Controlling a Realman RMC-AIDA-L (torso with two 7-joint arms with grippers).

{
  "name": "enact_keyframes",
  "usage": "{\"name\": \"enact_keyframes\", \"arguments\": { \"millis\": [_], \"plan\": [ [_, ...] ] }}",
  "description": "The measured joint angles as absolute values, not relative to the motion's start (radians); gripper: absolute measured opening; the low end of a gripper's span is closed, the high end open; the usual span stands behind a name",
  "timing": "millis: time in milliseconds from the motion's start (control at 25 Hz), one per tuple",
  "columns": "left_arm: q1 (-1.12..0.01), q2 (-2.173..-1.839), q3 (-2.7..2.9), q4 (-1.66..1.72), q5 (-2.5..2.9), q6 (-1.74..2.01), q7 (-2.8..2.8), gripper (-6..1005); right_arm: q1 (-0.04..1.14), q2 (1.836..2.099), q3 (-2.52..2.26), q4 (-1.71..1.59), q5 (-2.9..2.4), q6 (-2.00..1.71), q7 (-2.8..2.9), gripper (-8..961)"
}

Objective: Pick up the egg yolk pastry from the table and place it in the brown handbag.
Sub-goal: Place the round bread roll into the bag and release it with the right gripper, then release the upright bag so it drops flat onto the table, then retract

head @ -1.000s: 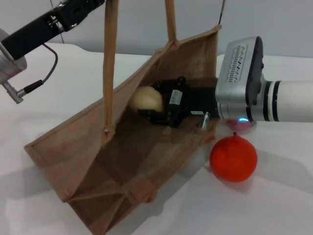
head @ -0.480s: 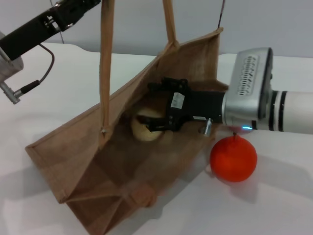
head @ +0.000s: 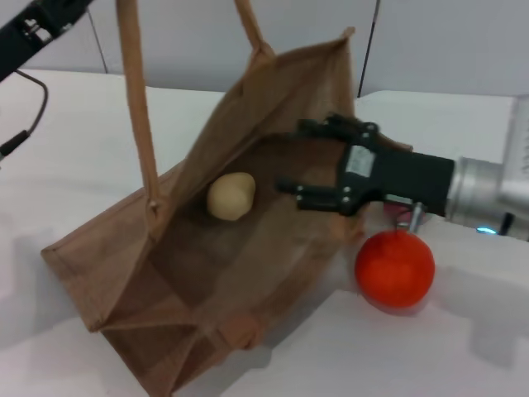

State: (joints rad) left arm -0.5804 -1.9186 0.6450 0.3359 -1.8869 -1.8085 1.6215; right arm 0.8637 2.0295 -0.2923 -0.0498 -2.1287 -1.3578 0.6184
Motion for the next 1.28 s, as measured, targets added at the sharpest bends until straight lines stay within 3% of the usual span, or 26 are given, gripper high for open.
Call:
{"name": "enact_keyframes", "arguments": {
  "millis": [640, 1280],
  "plan": [
    [-0.533, -1.927, 0.474, 0.234, -1.888, -1.662, 1.819, 123, 0.636, 2.031, 0.185, -0.109, -2.128, -1.621, 0.471, 860],
    [-0.527, -2.010, 0.377, 0.219, -1.889, -1.504, 2.157, 123, 0.582, 2.029, 0.324, -0.106, -2.128, -1.654, 0.465, 861]
  ]
}}
